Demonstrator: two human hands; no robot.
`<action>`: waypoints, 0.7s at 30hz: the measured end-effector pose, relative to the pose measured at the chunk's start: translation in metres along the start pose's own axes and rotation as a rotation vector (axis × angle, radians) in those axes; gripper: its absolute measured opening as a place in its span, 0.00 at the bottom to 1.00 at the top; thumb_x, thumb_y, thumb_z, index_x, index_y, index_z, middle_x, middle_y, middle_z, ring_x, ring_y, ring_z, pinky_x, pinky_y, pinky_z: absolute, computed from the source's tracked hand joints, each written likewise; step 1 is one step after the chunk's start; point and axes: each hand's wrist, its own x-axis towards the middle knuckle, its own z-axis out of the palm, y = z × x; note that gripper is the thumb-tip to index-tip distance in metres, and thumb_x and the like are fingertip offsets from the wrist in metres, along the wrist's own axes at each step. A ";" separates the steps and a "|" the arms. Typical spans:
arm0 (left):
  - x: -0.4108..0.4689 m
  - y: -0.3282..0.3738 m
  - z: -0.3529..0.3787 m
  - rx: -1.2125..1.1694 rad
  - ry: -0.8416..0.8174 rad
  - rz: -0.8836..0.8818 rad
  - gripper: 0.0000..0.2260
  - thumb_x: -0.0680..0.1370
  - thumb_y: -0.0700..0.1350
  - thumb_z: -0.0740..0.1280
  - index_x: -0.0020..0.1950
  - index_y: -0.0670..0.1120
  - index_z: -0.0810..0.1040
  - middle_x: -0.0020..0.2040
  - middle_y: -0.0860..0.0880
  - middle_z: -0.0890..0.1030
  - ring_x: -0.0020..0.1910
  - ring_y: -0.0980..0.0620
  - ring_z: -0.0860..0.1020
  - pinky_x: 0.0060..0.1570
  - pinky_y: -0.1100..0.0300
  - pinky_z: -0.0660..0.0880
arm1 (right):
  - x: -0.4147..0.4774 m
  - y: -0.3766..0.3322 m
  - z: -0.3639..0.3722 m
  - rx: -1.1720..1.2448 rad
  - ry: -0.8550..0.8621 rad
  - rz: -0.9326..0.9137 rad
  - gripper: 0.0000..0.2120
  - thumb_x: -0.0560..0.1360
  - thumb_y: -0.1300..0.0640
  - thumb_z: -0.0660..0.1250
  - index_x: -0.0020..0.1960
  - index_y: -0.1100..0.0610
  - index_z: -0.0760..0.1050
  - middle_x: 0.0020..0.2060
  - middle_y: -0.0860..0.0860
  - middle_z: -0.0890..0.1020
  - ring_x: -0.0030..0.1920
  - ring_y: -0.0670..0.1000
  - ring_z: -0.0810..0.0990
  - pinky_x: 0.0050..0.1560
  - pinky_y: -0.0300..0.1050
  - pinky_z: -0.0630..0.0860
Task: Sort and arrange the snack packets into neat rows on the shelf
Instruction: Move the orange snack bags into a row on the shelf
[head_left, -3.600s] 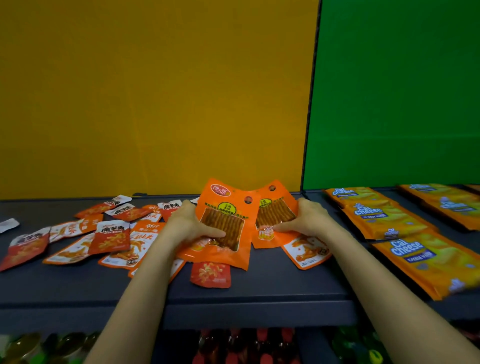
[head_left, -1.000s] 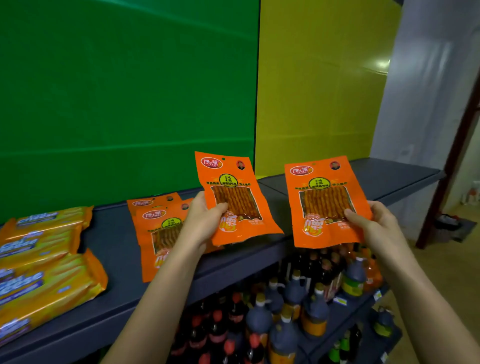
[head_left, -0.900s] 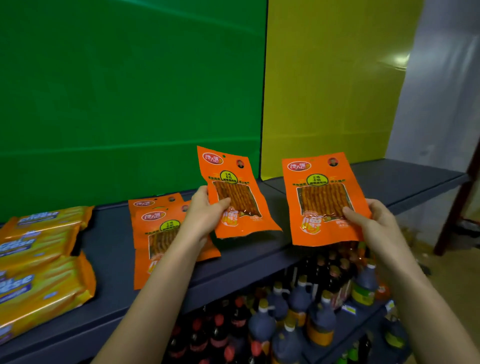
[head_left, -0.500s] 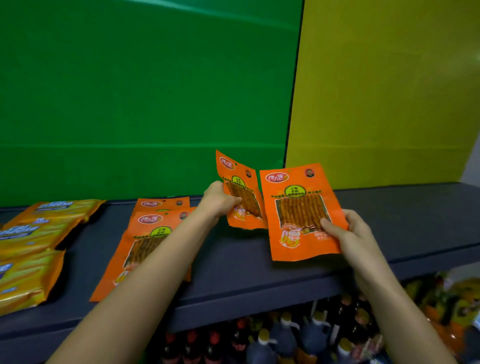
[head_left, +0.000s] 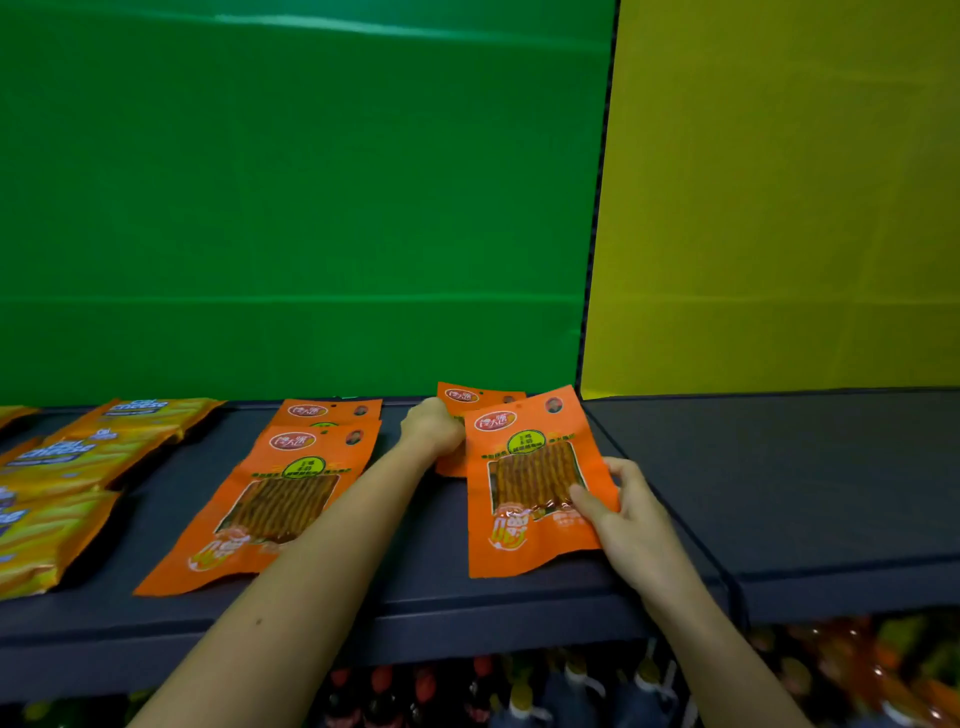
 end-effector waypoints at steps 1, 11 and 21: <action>0.000 0.000 0.000 -0.005 0.009 -0.007 0.12 0.76 0.41 0.61 0.57 0.37 0.75 0.60 0.38 0.77 0.59 0.40 0.76 0.57 0.53 0.73 | 0.000 0.000 0.000 -0.006 -0.009 -0.006 0.11 0.76 0.56 0.65 0.57 0.52 0.68 0.49 0.53 0.81 0.50 0.53 0.80 0.55 0.51 0.76; -0.024 -0.014 -0.028 0.247 0.143 0.199 0.15 0.78 0.45 0.60 0.62 0.40 0.71 0.61 0.39 0.77 0.60 0.39 0.75 0.58 0.51 0.72 | -0.002 -0.008 0.003 -0.325 -0.066 -0.052 0.20 0.78 0.52 0.60 0.66 0.53 0.59 0.52 0.54 0.79 0.55 0.57 0.77 0.50 0.47 0.69; -0.112 -0.081 -0.069 0.324 0.458 0.244 0.11 0.77 0.51 0.62 0.57 0.50 0.76 0.55 0.49 0.81 0.56 0.44 0.78 0.48 0.53 0.72 | -0.007 -0.013 -0.017 -0.853 0.039 -0.272 0.24 0.79 0.45 0.54 0.70 0.57 0.61 0.65 0.54 0.71 0.64 0.55 0.70 0.59 0.48 0.69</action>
